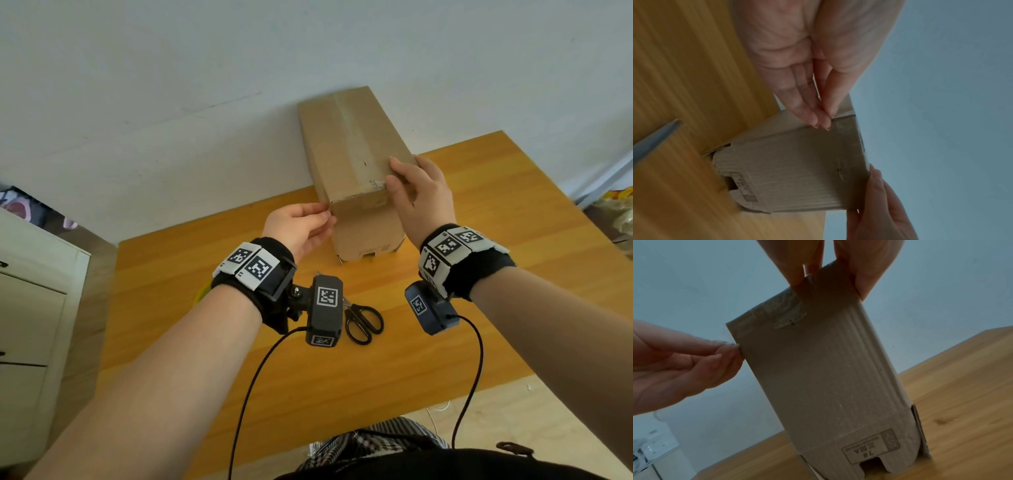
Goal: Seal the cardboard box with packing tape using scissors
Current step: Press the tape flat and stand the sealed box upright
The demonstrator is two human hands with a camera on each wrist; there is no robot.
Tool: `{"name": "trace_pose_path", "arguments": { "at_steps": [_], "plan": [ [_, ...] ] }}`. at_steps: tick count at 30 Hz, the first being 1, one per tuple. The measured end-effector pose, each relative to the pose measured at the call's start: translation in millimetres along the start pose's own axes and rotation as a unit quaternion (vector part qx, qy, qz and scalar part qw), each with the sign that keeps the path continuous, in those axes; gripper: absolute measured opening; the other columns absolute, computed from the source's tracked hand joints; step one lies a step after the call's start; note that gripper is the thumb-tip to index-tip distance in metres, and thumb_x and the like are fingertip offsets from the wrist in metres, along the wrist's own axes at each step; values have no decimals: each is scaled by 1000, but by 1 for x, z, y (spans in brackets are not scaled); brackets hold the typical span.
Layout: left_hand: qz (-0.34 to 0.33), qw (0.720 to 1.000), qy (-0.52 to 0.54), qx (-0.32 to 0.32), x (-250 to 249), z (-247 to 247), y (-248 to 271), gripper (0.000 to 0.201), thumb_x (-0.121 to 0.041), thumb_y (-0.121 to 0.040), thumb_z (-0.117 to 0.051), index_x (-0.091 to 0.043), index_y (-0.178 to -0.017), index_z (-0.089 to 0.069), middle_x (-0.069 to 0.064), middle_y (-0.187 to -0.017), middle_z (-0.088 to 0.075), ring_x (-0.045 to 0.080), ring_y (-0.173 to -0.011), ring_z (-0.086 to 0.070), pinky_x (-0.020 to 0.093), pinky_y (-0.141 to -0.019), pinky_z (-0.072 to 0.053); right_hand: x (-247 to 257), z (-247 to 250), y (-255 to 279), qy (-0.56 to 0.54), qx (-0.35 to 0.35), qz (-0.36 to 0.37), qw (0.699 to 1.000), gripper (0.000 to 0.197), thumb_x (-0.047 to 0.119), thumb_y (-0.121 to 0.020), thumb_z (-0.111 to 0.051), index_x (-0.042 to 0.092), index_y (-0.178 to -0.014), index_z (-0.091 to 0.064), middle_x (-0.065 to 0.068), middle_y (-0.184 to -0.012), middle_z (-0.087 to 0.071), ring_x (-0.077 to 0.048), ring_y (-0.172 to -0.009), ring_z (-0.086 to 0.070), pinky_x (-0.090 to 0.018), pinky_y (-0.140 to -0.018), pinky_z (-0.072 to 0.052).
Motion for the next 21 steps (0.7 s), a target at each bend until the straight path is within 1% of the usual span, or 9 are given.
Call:
{"name": "trace_pose_path", "arguments": {
  "at_steps": [7, 9, 10, 12, 13, 16, 18, 19, 21],
  "plan": [
    [-48, 997, -55, -10, -4, -1, 0, 16, 5, -85, -60, -3, -98, -62, 8, -87, -67, 16, -79, -67, 26, -76, -57, 0, -1, 1, 6, 0, -3, 1000, 41, 33, -95, -46, 17, -133, -49, -13, -147, -33, -24, -136, -30, -33, -110, -30],
    [-91, 988, -120, -22, -10, 0, -1, 16, 0, -83, -65, -6, -98, -63, 5, -85, -68, 17, -80, -67, 25, -74, -57, 1, -1, 0, 8, 2, -4, 1000, 41, 33, -95, -46, 17, -134, -49, -13, -147, -33, -24, -136, -30, -33, -110, -29],
    [-118, 978, -171, -30, -15, 0, -2, 14, -5, -81, -69, -13, -92, -63, 3, -85, -68, 18, -81, -67, 26, -73, -57, 1, -1, 1, 9, 3, -4, 1000, 41, 33, -95, -46, 17, -134, -49, -13, -147, -32, -24, -136, -30, -33, -110, -29],
    [-178, 941, -283, -51, -27, -1, -2, 18, -19, -76, -75, -26, -78, -59, 0, -85, -68, 17, -83, -67, 31, -74, -57, 1, -1, 1, 9, 2, -2, 1000, 41, 32, -95, -46, 17, -133, -49, -13, -147, -32, -24, -136, -30, -32, -111, -29],
    [-204, 917, -338, -59, -33, -4, -1, 19, -25, -75, -75, -29, -75, -56, -2, -84, -67, 16, -82, -65, 31, -74, -55, 1, 0, 1, 9, 2, -1, 1000, 41, 32, -95, -46, 17, -133, -49, -13, -147, -33, -24, -136, -30, -32, -111, -29],
    [-262, 835, -479, -61, -50, -17, 4, 17, -34, -80, -69, -22, -81, -57, -7, -81, -61, 12, -78, -58, 24, -69, -46, 0, 1, 0, 12, -1, 3, 1000, 41, 33, -95, -47, 17, -132, -50, -13, -145, -35, -25, -134, -33, -35, -110, -32],
    [-290, 782, -549, -52, -57, -27, 5, 22, -39, -83, -65, -18, -83, -58, -4, -79, -60, 14, -74, -56, 25, -66, -45, 0, 2, -2, 17, -3, 8, 1000, 40, 33, -94, -48, 16, -130, -52, -13, -144, -37, -25, -132, -36, -35, -109, -34],
    [-295, 764, -572, -49, -59, -30, 4, 25, -41, -83, -64, -17, -81, -57, -3, -77, -59, 15, -72, -55, 26, -64, -44, 1, 2, -2, 21, -5, 11, 1000, 39, 32, -94, -49, 16, -130, -53, -13, -143, -38, -25, -131, -37, -34, -108, -35],
    [-288, 744, -601, -43, -60, -34, 1, 28, -43, -84, -62, -17, -78, -54, -4, -71, -53, 16, -68, -52, 26, -60, -41, 2, 5, -3, 32, -9, 18, 999, 38, 32, -94, -50, 16, -128, -55, -12, -141, -40, -24, -129, -40, -29, -105, -35]
  ]
}}
Point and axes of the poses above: each hand's wrist, its own y-axis away from the middle knuckle, its own z-axis out of the back of the hand, x = y × z, the point moved 9 cm from there along -y, towards the middle knuckle
